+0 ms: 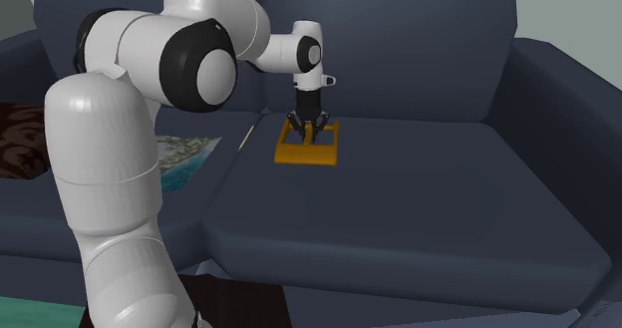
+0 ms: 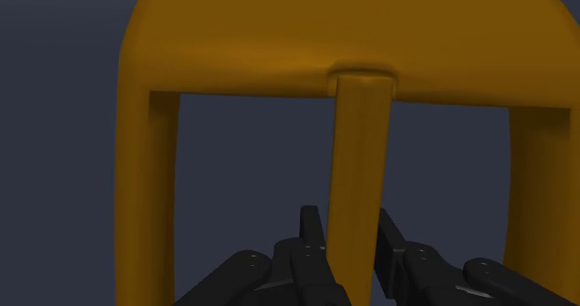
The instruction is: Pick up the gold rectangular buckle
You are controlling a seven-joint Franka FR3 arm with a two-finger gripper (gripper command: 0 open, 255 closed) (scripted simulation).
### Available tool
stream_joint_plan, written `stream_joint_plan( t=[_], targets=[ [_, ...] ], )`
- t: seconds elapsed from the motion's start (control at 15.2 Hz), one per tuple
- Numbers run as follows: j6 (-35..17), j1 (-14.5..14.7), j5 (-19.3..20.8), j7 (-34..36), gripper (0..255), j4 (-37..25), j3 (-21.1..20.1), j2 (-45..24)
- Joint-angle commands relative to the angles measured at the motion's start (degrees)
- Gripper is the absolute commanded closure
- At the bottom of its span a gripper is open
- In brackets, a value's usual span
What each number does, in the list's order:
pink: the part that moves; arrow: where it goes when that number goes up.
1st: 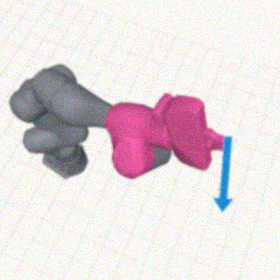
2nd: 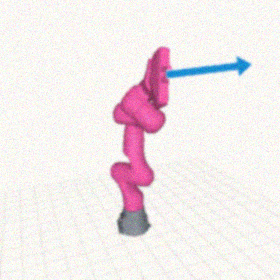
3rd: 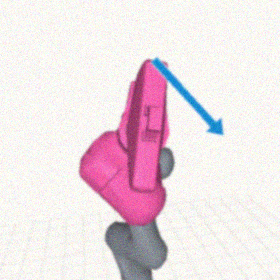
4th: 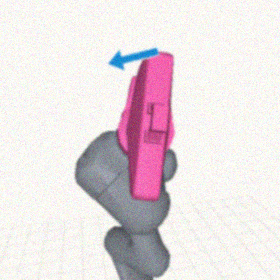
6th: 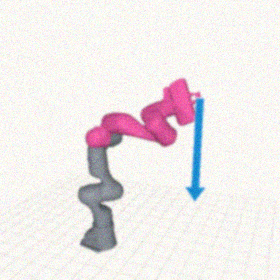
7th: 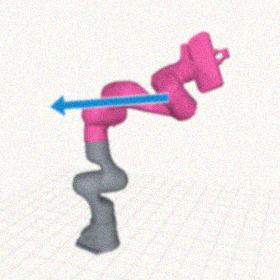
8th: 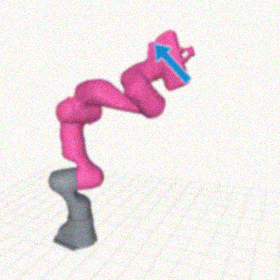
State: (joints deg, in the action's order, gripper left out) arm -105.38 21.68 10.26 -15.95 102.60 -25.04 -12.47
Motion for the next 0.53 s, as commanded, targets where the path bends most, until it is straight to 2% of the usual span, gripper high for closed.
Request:
stream_joint_plan(
  t=[0.0, 0.46],
  targets=[
    [1.29, -0.03, -0.20, -0.25, 255, -1.01, -0.04, 0.34],
    [4.96, -0.02, -0.69, -0.82, 255, -3.97, -0.17, 1.17]
  ],
)
